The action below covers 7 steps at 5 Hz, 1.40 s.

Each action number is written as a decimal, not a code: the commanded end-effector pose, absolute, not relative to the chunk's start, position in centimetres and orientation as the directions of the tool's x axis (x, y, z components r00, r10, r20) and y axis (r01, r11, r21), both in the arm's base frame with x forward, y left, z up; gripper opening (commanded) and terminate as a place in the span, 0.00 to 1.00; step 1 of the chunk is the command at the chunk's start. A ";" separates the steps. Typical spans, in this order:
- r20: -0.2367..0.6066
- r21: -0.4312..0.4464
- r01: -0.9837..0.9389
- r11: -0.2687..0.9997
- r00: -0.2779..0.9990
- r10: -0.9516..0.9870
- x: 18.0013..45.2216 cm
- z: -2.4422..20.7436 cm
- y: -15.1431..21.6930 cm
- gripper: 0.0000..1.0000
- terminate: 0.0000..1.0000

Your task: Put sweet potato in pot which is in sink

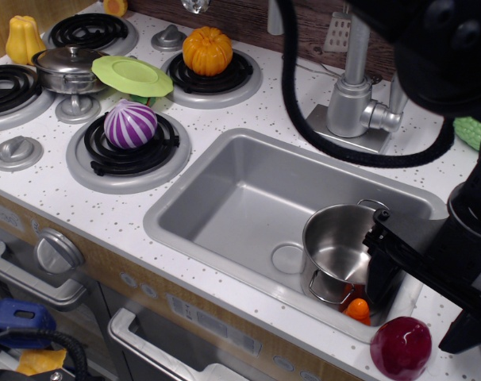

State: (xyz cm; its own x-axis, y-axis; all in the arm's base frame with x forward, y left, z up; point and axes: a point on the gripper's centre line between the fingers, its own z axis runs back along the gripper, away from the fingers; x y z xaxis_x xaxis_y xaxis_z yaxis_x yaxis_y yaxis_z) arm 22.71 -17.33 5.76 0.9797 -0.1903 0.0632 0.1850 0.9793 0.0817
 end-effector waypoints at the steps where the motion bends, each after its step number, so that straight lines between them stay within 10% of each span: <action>1: 0.063 0.082 0.185 0.979 0.980 -0.190 22.7 5.8 -17.3 1.00 0.00; 7: 0.188 0.026 0.280 0.960 0.941 -0.280 22.8 1.4 -17.5 1.00 0.00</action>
State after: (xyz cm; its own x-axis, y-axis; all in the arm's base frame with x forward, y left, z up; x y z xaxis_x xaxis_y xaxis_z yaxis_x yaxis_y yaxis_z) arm 22.36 -17.39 0.85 0.9440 -0.2882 0.1605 0.2863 0.9575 0.0359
